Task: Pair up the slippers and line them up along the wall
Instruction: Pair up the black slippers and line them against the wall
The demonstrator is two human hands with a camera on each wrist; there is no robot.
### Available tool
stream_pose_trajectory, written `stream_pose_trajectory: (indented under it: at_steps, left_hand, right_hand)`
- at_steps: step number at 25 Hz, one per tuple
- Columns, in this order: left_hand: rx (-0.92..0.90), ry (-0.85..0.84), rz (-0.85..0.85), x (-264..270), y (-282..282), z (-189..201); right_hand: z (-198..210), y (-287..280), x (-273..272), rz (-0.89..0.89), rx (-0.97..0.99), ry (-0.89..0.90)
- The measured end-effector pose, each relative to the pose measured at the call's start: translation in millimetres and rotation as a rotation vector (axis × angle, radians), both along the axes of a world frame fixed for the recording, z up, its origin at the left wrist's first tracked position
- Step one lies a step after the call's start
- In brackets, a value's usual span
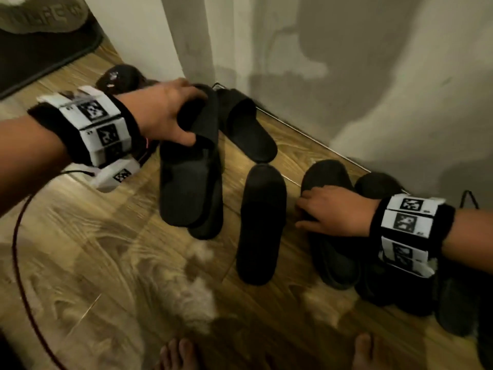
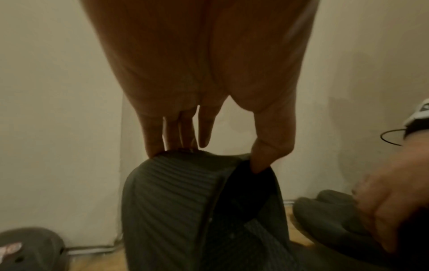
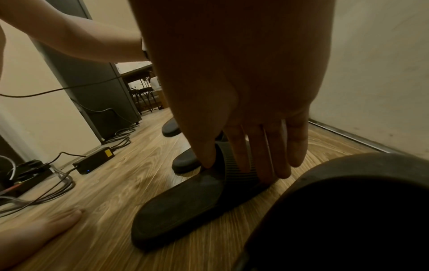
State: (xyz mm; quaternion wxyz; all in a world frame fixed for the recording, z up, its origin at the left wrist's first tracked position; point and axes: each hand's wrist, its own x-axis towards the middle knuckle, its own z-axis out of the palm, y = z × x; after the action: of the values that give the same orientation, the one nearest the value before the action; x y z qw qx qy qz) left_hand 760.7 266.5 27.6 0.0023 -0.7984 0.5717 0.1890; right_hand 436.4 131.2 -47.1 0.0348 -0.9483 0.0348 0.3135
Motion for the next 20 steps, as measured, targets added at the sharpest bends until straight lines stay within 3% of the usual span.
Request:
stream_pose_trajectory:
  at_steps: [7,12,16,20]
  left_hand:
    - [-0.201,0.281,-0.140,-19,28,-44]
    - [-0.257,0.358,-0.229,-30,35,-56]
    - [-0.096,0.413,-0.120,-41,25,-61]
    - [0.085,0.360,-0.194,-67,7,-78]
  right_hand:
    - [-5,13,21,-0.032,0.016,-0.056]
    - [-14,20,51,-0.064,0.014,-0.072]
    - [-25,22,67,-0.161,0.067,-0.037]
    - [-24,-1,51,-0.274,0.095,0.022]
